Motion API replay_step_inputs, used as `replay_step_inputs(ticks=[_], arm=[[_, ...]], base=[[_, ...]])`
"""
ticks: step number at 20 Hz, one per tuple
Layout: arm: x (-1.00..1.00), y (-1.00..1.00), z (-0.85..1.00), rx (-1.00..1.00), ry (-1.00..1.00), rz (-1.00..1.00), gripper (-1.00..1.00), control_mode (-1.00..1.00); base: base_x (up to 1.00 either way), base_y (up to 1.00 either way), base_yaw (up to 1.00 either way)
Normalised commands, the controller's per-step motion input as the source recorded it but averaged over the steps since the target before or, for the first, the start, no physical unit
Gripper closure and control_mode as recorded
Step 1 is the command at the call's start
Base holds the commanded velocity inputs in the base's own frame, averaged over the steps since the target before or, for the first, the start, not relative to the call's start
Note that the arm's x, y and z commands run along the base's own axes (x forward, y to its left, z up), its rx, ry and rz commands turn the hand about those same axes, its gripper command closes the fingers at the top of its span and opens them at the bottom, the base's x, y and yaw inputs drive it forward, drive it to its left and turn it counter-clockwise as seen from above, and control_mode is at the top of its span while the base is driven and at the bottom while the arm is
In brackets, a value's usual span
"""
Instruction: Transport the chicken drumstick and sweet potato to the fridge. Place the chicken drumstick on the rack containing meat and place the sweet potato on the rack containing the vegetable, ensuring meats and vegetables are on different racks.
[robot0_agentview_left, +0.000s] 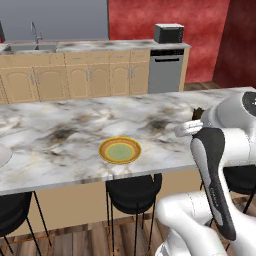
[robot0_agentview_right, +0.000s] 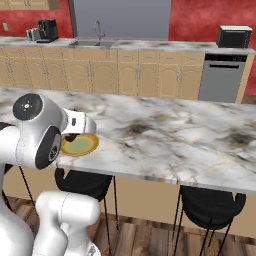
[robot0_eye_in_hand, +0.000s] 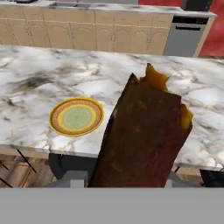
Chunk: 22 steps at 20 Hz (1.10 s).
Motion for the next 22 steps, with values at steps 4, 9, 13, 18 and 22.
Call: replay_step_inputs(ticks=[4, 9, 13, 18, 22], arm=[[-0.91, -0.04, 0.79, 0.07, -0.12, 0.0, 1.0, -1.0], [-0.91, 0.0, 0.7, 0.06, -0.1, 0.0, 1.0, -1.0], [-0.77, 0.0, 0.63, 0.05, -0.12, 0.0, 1.0, -1.0], [-0.4, 0.0, 0.59, 0.02, -0.03, 0.0, 1.0, -1.0], [0.0, 0.0, 0.0, 0.0, 0.0, 0.0, 1.0, 1.0]], base=[[0.0, 0.0, 0.0], [0.0, 0.0, 0.0], [0.0, 0.0, 0.0], [0.0, 0.0, 0.0], [-0.49, 0.0, 0.0]])
